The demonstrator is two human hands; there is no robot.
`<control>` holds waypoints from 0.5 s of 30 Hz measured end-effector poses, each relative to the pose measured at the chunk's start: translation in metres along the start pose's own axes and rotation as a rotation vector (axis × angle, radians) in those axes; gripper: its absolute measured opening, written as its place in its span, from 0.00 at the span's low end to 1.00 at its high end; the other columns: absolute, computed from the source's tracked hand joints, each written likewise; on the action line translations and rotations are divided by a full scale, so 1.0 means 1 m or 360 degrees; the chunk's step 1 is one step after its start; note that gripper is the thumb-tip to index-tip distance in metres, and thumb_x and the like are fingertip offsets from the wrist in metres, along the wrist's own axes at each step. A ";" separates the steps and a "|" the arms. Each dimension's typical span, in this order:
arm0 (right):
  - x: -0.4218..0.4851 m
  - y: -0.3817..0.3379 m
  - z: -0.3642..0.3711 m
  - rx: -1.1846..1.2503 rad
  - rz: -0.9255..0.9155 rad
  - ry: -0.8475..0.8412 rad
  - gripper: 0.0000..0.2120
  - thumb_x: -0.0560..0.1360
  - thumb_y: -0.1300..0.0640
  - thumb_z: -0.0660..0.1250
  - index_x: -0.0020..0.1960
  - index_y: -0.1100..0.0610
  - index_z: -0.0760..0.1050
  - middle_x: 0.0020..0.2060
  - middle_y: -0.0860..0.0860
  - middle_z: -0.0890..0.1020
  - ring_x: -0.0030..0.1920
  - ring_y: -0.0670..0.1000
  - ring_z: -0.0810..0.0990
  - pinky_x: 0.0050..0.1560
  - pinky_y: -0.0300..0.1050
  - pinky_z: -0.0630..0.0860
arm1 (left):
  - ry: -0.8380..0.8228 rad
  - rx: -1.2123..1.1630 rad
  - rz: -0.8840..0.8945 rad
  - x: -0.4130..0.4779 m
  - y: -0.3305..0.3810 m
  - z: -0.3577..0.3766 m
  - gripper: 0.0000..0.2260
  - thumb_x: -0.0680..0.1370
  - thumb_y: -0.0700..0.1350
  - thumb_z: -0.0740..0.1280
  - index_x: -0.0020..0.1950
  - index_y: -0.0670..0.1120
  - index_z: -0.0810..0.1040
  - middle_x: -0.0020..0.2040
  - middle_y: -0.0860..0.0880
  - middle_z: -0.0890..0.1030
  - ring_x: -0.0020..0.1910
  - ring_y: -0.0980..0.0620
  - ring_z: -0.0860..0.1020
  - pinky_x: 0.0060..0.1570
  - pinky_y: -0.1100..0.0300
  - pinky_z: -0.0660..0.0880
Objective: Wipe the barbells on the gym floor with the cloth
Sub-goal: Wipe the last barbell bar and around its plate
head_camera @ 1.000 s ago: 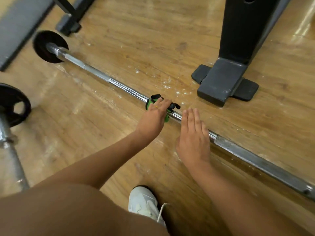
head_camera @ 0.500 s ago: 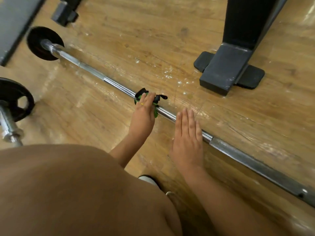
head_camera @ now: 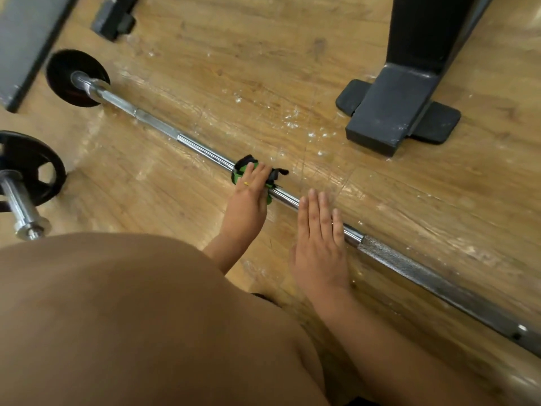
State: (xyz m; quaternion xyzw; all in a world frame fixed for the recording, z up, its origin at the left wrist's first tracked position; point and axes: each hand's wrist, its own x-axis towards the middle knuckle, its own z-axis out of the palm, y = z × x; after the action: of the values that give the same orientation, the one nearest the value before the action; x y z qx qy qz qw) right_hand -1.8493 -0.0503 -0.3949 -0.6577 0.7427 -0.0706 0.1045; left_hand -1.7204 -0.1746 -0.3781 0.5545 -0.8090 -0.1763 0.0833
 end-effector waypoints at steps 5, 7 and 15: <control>0.003 0.004 -0.001 -0.0010 -0.0010 -0.0008 0.40 0.82 0.49 0.54 0.79 0.64 0.33 0.79 0.62 0.35 0.79 0.60 0.33 0.79 0.58 0.35 | -0.0057 -0.0033 0.0071 0.012 -0.007 -0.010 0.21 0.84 0.36 0.57 0.77 0.44 0.68 0.76 0.45 0.70 0.80 0.45 0.59 0.75 0.54 0.62; 0.006 0.006 -0.001 -0.0020 0.0001 -0.0008 0.40 0.82 0.49 0.55 0.79 0.64 0.33 0.79 0.62 0.35 0.79 0.60 0.33 0.79 0.58 0.37 | 0.0008 -0.0065 -0.0096 0.021 -0.005 -0.010 0.21 0.84 0.36 0.57 0.77 0.44 0.68 0.76 0.45 0.70 0.80 0.44 0.58 0.75 0.49 0.64; 0.028 0.013 -0.002 -0.0009 0.0072 -0.0021 0.43 0.79 0.50 0.59 0.80 0.64 0.36 0.80 0.61 0.39 0.80 0.60 0.37 0.79 0.60 0.43 | -0.0115 0.0004 0.0253 0.026 0.003 -0.004 0.20 0.84 0.35 0.56 0.76 0.45 0.69 0.73 0.48 0.74 0.79 0.43 0.61 0.70 0.42 0.70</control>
State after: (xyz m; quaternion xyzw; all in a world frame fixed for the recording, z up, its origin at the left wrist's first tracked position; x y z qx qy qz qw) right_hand -1.8650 -0.0765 -0.3979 -0.6415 0.7568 -0.0617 0.1091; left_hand -1.7314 -0.1982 -0.3751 0.4820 -0.8531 -0.1881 0.0671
